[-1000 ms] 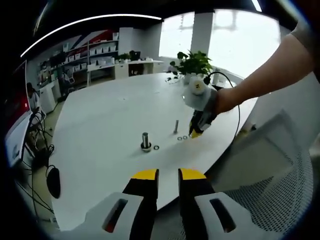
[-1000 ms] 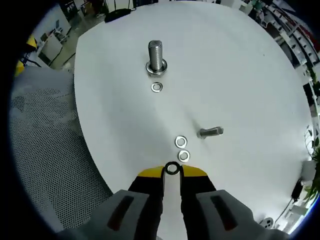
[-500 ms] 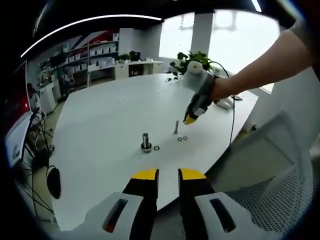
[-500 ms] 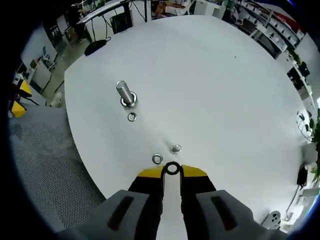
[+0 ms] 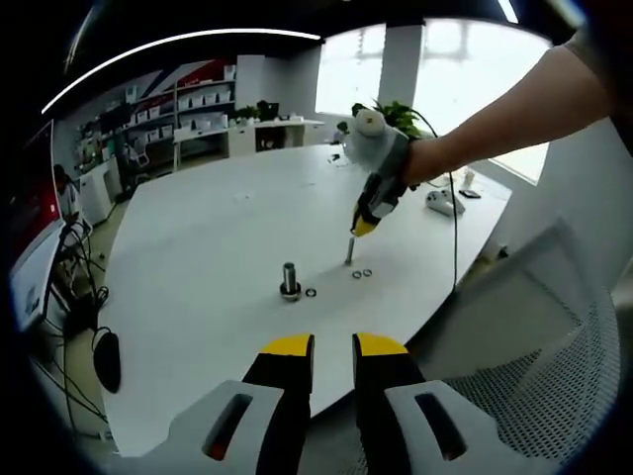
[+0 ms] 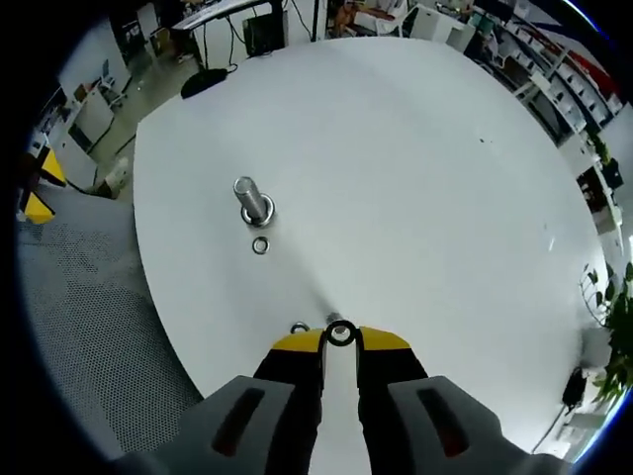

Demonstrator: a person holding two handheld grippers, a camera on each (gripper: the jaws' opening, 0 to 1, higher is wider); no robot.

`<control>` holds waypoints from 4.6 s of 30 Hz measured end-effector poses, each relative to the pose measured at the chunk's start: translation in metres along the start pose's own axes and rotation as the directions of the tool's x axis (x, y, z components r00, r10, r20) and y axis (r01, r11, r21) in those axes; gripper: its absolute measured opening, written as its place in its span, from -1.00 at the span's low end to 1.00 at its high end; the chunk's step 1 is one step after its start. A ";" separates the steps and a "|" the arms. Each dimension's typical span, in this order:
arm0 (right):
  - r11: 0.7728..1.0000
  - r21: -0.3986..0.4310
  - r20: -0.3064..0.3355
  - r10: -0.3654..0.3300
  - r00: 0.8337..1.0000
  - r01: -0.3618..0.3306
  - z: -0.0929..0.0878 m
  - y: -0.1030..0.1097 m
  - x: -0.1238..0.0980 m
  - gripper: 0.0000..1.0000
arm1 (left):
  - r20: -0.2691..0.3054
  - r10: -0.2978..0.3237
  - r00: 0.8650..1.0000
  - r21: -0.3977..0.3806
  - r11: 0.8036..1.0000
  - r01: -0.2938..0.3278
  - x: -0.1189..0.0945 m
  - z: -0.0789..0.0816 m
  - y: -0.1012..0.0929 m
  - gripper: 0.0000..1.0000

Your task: Place the washer onto the threaded stud by aligning its center hole with the stud, sliding it down to the base, and recovering from edge contact or off-axis alignment until the washer reaches the visible bottom stop.

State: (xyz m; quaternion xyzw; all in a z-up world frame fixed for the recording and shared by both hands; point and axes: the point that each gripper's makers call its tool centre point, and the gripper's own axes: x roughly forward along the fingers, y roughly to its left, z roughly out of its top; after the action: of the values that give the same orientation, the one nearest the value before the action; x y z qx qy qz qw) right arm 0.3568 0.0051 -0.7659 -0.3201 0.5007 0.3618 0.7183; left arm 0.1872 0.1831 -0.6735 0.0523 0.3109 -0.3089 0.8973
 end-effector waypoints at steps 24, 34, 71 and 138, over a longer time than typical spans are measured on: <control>0.997 -0.070 -0.083 0.007 0.997 -0.012 -0.010 0.000 0.024 -0.73 | -0.005 0.002 1.000 -0.002 1.000 -0.002 0.000 -0.001 0.001 -0.75; 0.998 -0.061 -0.112 0.020 0.993 -0.027 -0.016 0.004 0.045 -0.72 | -0.009 0.002 1.000 -0.001 1.000 -0.002 0.000 -0.002 0.001 -0.76; 0.999 0.022 -0.162 0.047 0.986 -0.044 -0.046 0.008 0.055 -0.53 | -0.021 0.009 1.000 -0.010 1.000 -0.009 0.001 -0.004 0.002 -0.77; 0.991 -0.084 -0.016 0.106 0.994 -0.107 0.045 0.081 0.085 -0.50 | -0.015 -0.017 1.000 -0.010 1.000 0.017 0.002 -0.003 -0.002 -0.73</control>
State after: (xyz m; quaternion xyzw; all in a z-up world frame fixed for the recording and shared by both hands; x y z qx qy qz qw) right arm 0.3307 0.1019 -0.8418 -0.3252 0.5052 0.4189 0.6808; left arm 0.1854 0.1810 -0.6769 0.0476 0.3196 -0.3146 0.8925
